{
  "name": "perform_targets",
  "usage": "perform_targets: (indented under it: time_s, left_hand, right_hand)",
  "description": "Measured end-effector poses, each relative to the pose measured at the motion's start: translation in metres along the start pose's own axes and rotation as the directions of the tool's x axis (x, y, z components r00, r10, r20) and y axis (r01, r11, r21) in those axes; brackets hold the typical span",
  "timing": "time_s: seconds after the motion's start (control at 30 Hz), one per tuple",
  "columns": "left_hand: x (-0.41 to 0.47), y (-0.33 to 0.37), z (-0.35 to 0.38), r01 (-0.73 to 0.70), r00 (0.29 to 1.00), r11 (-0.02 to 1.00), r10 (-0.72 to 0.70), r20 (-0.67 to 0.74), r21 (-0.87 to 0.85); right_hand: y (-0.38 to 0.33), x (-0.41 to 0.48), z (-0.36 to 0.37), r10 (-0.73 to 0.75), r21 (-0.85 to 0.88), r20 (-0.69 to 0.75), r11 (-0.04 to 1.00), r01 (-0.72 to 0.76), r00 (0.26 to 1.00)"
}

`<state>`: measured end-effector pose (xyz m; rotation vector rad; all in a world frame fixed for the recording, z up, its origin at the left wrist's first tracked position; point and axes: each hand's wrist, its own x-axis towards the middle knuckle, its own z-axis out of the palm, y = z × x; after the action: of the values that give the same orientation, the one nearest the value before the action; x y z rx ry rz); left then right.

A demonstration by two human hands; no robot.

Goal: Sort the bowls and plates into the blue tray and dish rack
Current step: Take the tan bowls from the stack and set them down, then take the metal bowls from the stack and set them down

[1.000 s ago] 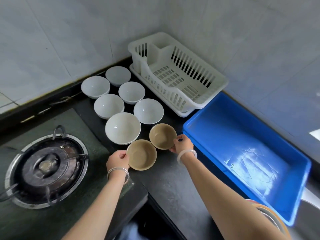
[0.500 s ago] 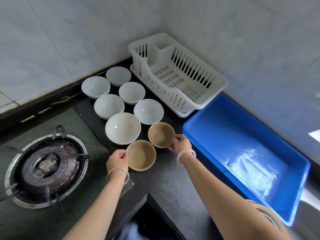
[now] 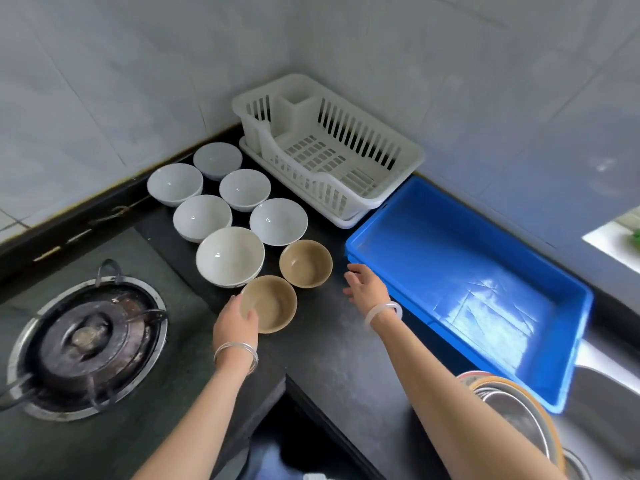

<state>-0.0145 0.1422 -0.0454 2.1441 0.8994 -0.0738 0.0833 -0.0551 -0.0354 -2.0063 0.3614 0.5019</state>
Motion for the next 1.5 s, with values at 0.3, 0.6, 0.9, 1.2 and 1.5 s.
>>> perform_targets:
  time_s: [0.3,0.6,0.9,1.2,1.5]
  left_hand:
    - [-0.078,0.053,0.064,-0.262,0.907,0.965,0.251,0.337,-0.014]
    - [-0.185,0.109,0.143,-0.622,0.576,0.777,0.536,0.616,-0.095]
    - [-0.217,0.111,0.171,-0.753,0.507,0.655,0.514,0.692,0.065]
    - [-0.216,0.107,0.172,-0.736,0.509,0.676,0.515,0.69,0.038]
    - [-0.222,0.116,0.178,-0.784,0.512,0.614,0.551,0.659,0.095]
  right_hand:
    - [0.075,-0.095,-0.103,-0.116,-0.196,-0.251,0.978,0.067,0.961]
    - [0.166,-0.171,-0.182,-0.014,-0.42,-0.556,0.867,-0.267,0.831]
    - [0.195,-0.186,-0.185,0.159,-0.367,-0.59,0.82,-0.439,0.791]
    - [0.197,-0.184,-0.194,0.306,-0.05,-0.613,0.905,-0.423,0.728]
    - [0.205,-0.202,-0.211,0.292,0.132,-0.677,0.951,-0.278,0.676]
